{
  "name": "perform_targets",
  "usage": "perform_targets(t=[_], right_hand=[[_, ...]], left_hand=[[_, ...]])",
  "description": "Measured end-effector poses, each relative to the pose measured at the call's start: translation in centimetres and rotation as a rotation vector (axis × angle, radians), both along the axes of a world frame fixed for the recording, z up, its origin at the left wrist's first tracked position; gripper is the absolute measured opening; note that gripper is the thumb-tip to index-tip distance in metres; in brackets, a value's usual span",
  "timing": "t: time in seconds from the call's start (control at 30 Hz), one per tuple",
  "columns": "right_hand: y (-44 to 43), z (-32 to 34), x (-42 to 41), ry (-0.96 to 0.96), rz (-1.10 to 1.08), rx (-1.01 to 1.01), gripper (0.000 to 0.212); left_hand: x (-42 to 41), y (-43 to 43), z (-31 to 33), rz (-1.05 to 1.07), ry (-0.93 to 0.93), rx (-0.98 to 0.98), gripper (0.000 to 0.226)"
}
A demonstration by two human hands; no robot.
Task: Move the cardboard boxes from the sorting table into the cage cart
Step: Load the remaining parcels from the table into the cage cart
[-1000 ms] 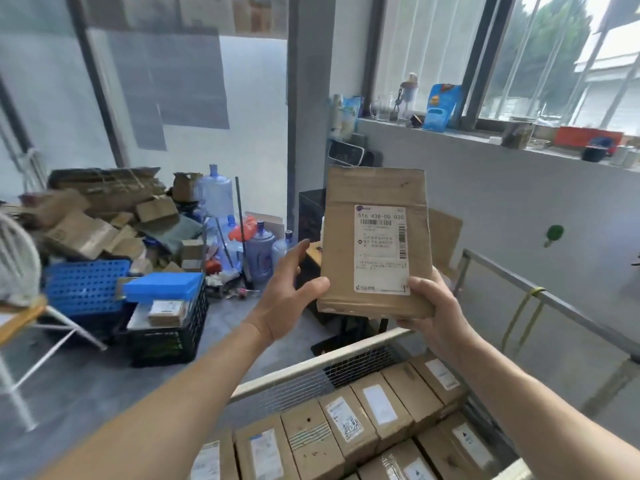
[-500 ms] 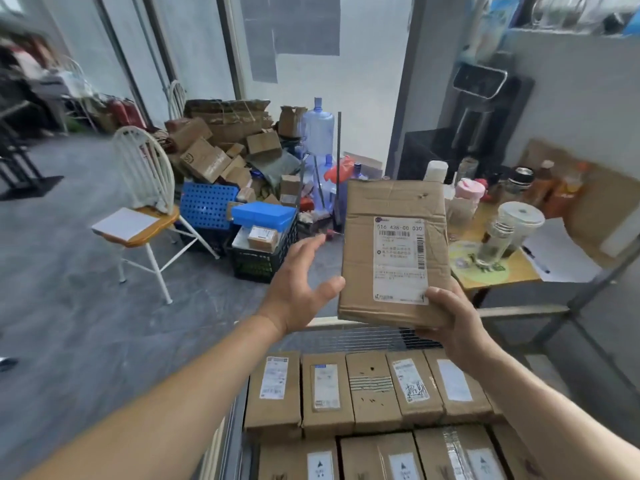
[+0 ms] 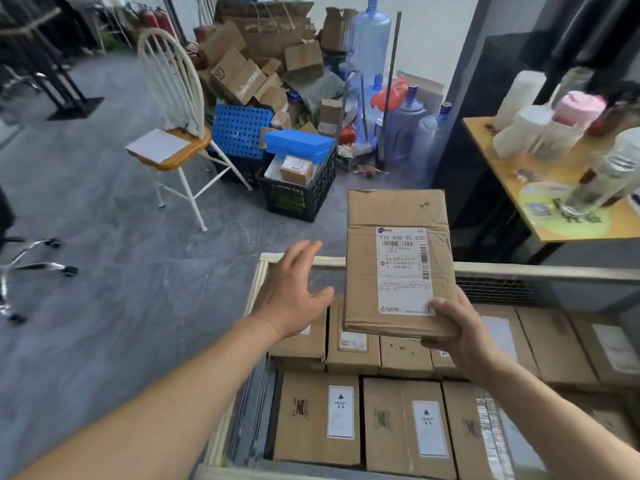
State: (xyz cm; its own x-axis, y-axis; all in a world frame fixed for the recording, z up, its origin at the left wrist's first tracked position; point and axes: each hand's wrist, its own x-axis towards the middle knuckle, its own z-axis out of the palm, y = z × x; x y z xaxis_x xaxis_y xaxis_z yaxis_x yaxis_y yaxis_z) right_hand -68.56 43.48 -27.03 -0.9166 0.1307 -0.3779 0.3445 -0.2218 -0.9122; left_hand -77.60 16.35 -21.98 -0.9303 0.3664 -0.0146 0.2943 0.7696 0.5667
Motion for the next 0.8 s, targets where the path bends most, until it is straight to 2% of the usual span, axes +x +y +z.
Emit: perform_targets(t=[0.13, 0.23, 0.47, 0.63, 0.8], right_hand=[[-2.0, -4.2, 0.7, -0.071, 0.044, -0.023, 0.075], [-3.5, -7.4, 1.3, -0.137, 0.068, -0.026, 0.080], [-6.2, -14.1, 3.6, -0.261, 0.138, -0.037, 0.075], [-7.4, -17.6, 5.1, -0.338, 0.151, -0.050, 0.073], [-8.4, -19.8, 6.0, -0.385, 0.211, -0.046, 0.081]], left_hand=[[0.1, -1.9, -4.0, -0.001, -0.021, -0.165, 0.079], [0.4, -3.4, -6.9, 0.003, -0.077, -0.287, 0.083], [2.1, -5.5, -12.9, -0.032, -0.175, -0.507, 0.083], [3.5, -6.8, -16.4, -0.049, -0.228, -0.582, 0.079], [4.5, -7.7, -19.2, -0.069, -0.299, -0.640, 0.079]])
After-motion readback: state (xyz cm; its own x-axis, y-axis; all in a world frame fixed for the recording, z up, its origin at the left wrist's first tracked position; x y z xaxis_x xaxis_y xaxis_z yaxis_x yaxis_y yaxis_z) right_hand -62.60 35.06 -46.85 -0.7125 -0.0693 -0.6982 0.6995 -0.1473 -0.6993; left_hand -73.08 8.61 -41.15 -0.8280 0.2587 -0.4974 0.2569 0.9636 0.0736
